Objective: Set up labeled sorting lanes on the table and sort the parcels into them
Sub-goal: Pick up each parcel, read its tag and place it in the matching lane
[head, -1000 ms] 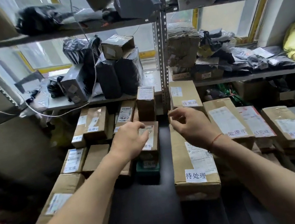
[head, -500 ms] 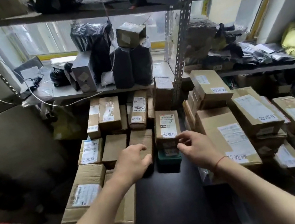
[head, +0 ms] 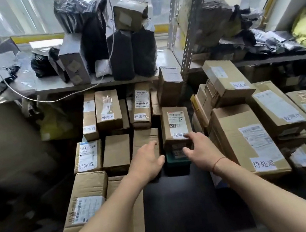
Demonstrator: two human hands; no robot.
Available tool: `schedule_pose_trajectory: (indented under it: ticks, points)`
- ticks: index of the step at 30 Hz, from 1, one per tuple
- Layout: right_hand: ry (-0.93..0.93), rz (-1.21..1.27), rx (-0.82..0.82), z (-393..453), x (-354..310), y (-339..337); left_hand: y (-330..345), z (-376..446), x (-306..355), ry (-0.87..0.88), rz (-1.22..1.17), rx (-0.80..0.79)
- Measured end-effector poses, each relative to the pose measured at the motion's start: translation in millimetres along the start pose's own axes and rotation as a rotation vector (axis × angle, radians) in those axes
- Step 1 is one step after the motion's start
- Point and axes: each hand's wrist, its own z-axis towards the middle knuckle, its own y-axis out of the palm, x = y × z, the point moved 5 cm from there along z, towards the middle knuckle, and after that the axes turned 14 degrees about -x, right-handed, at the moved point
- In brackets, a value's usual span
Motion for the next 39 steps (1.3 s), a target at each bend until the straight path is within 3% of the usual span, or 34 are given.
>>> schedule_pose_trajectory:
  ticks: [6, 13, 19, 24, 30, 39]
  points:
    - [0.097, -0.048, -0.023, 66, 10, -18, -7, 66, 18, -0.015, -0.005, -0.047]
    - [0.193, 0.087, -0.033, 112, 17, -23, -8, 128, 26, -0.105, -0.207, -0.027]
    - [0.366, 0.147, -0.112, 119, 33, -12, 8, 143, 22, -0.143, -0.247, -0.112]
    - [0.354, 0.155, -0.122, 114, 23, -18, 1, 134, 23, -0.106, -0.283, -0.077]
    - [0.228, 0.56, -0.086, 95, 11, -30, -28, 96, 22, -0.011, -0.404, 0.014]
    - [0.07, 1.069, -0.232, 63, -25, -9, -65, 24, -4, 0.047, -0.564, 0.133]
